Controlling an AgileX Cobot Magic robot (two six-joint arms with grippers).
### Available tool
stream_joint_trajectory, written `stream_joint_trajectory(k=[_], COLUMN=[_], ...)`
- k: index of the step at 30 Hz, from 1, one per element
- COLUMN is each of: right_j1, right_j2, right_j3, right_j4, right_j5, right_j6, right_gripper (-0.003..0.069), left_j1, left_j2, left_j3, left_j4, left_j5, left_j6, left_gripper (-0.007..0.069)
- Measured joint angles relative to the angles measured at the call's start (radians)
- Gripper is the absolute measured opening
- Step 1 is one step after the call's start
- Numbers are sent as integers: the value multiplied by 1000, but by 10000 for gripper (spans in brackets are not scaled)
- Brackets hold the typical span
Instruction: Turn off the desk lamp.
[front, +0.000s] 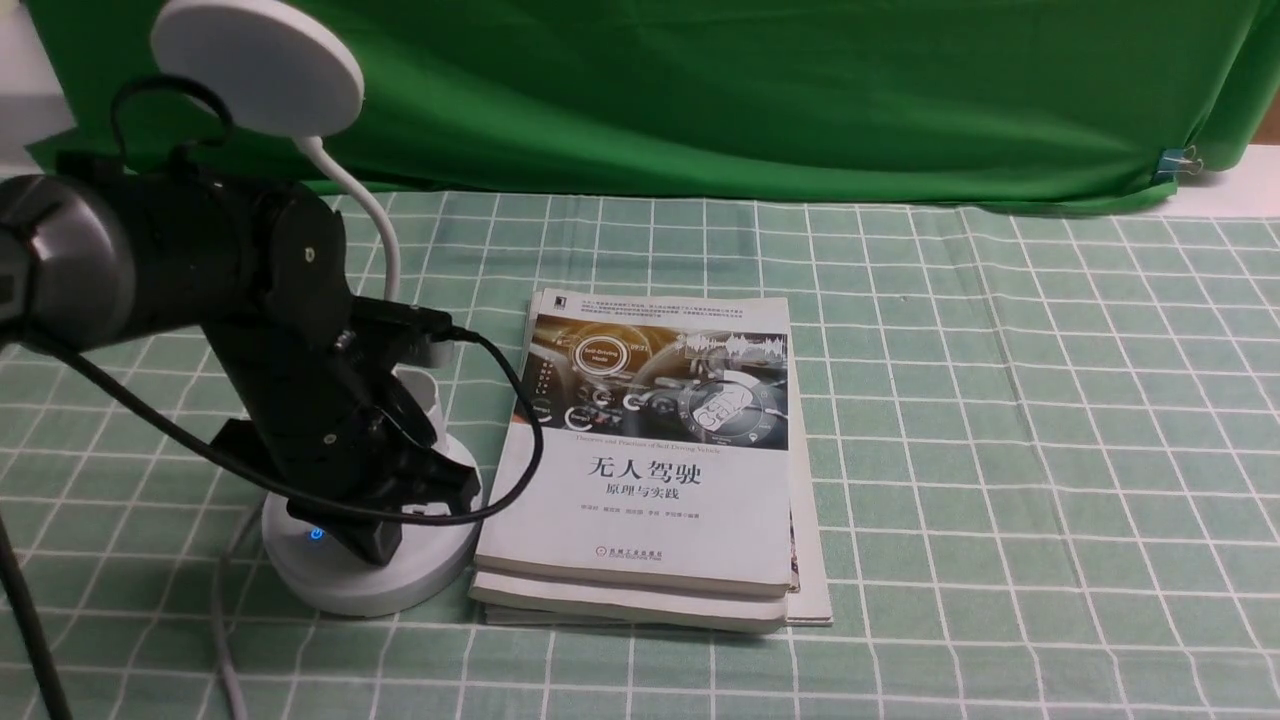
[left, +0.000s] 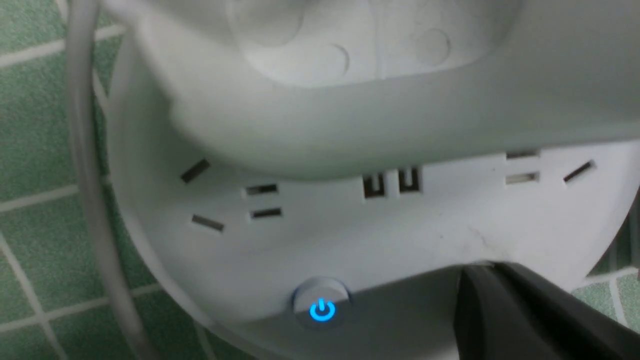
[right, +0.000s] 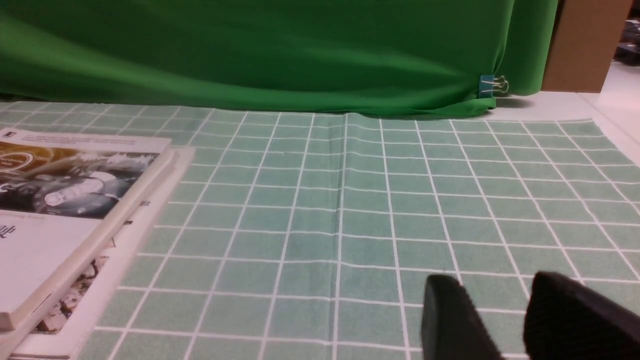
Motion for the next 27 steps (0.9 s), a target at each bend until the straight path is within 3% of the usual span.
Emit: stream_joint_trajectory(k=[8,14,20,27], right_j1=[0,0,0,0], right_j2=[0,0,0,0], right_j3=[0,0,0,0], right_j4=[0,0,0,0], right_j5=[0,0,0,0], right_j6=[0,0,0,0], right_gripper=[242,242,242,242], left_j1=[-1,-1,-1,-1], left_j2=[-126,-352,-696,-1172], left_j3=[20,169,385,665], left_j4=[-40,-42,-46,-108], left_j5=[49,13,-114,-458], left_j6=[0,-13,-19,-19], left_gripper=[2,2,2,2])
